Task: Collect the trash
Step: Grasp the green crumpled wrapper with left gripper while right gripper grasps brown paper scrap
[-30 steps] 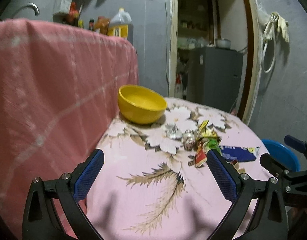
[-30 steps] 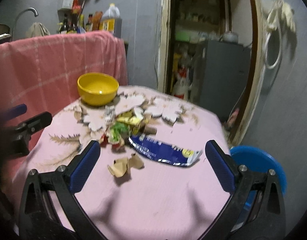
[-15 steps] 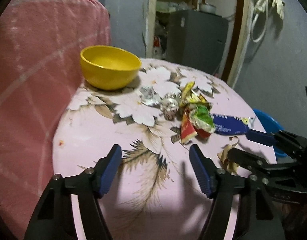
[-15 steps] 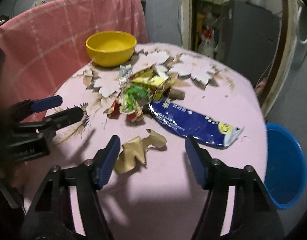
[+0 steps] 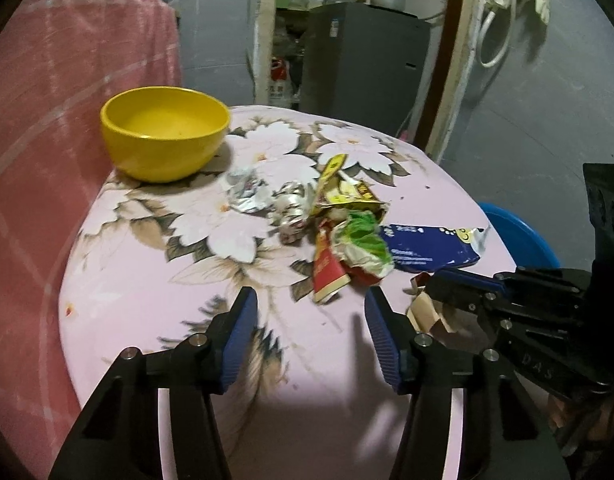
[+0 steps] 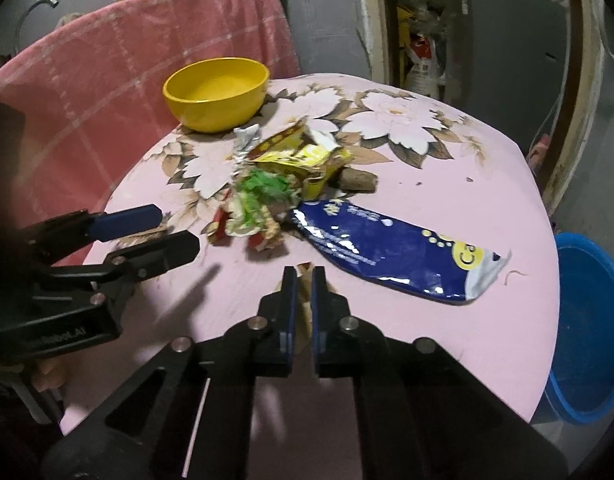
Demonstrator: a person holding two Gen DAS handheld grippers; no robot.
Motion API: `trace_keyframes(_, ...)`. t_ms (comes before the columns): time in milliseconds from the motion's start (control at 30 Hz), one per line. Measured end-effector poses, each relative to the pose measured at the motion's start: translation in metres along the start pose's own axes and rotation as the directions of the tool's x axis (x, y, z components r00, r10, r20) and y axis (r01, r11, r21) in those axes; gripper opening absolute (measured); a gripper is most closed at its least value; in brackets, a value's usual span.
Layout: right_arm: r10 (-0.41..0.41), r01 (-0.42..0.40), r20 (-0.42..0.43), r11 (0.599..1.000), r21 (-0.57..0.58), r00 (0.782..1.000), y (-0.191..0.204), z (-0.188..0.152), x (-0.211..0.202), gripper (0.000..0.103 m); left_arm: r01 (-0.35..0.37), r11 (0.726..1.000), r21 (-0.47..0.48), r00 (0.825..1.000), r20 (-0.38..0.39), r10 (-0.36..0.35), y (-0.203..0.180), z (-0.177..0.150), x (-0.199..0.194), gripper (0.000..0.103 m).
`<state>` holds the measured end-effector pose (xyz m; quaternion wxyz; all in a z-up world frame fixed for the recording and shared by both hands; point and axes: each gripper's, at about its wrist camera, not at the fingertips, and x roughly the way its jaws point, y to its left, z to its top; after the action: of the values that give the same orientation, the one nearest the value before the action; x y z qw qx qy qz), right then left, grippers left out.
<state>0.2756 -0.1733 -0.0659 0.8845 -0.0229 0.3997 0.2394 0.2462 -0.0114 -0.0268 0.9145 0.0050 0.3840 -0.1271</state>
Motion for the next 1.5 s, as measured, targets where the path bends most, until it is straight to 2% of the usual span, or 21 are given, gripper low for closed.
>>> trace_keyframes(100,0.014,-0.014,0.004,0.999,0.029,1.0,-0.008,0.0,-0.001,0.026,0.011,1.0,0.009,1.0,0.01,-0.011,-0.003,0.004,0.005,0.046)
trace_keyframes(300,0.022,-0.023,0.014,0.999,0.041,1.0,-0.011,-0.001,-0.003,0.026,0.024,1.0,0.006,1.0,-0.015,-0.024,-0.002,0.01,0.02,0.025)
trace_keyframes(367,0.025,-0.026,0.015,0.999,0.045,1.0,-0.012,-0.001,-0.004,0.026,0.029,1.0,0.003,0.999,-0.021,-0.029,-0.001,0.01,0.022,0.014)
trace_keyframes(500,0.026,-0.027,0.019,0.998,0.05,0.999,-0.013,-0.001,-0.004,0.026,0.002,1.0,0.012,1.0,-0.018,-0.002,-0.001,0.008,0.02,0.008)
trace_keyframes(767,0.022,-0.024,0.032,0.998,0.053,0.999,-0.01,-0.005,-0.011,0.028,-0.037,0.999,-0.038,0.999,-0.029,0.036,0.013,-0.009,-0.004,0.007)
trace_keyframes(867,0.026,-0.029,0.035,0.998,0.062,0.999,-0.008,-0.006,-0.014,0.033,-0.053,0.996,-0.072,0.998,-0.05,0.049,0.018,-0.018,-0.013,0.007)
trace_keyframes(933,0.033,-0.036,0.037,0.997,0.067,0.999,-0.007,-0.007,-0.015,0.05,-0.053,0.994,-0.094,0.997,-0.068,0.047,0.021,-0.025,-0.018,0.007)
trace_keyframes(1033,0.041,-0.044,0.038,0.997,0.069,0.998,-0.002,-0.008,-0.017,0.063,-0.034,0.993,-0.116,0.997,-0.079,0.025,0.021,-0.028,-0.026,0.007)
trace_keyframes(1200,0.026,-0.028,0.029,0.998,0.06,0.999,0.004,-0.01,-0.017,0.069,-0.023,0.991,-0.129,0.998,-0.057,0.015,0.019,-0.023,-0.037,0.006)
trace_keyframes(1500,-0.02,0.022,-0.039,0.998,0.064,0.999,0.002,-0.007,-0.002,0.071,-0.019,0.987,-0.162,0.994,-0.108,0.001,0.028,-0.04,-0.032,0.007)
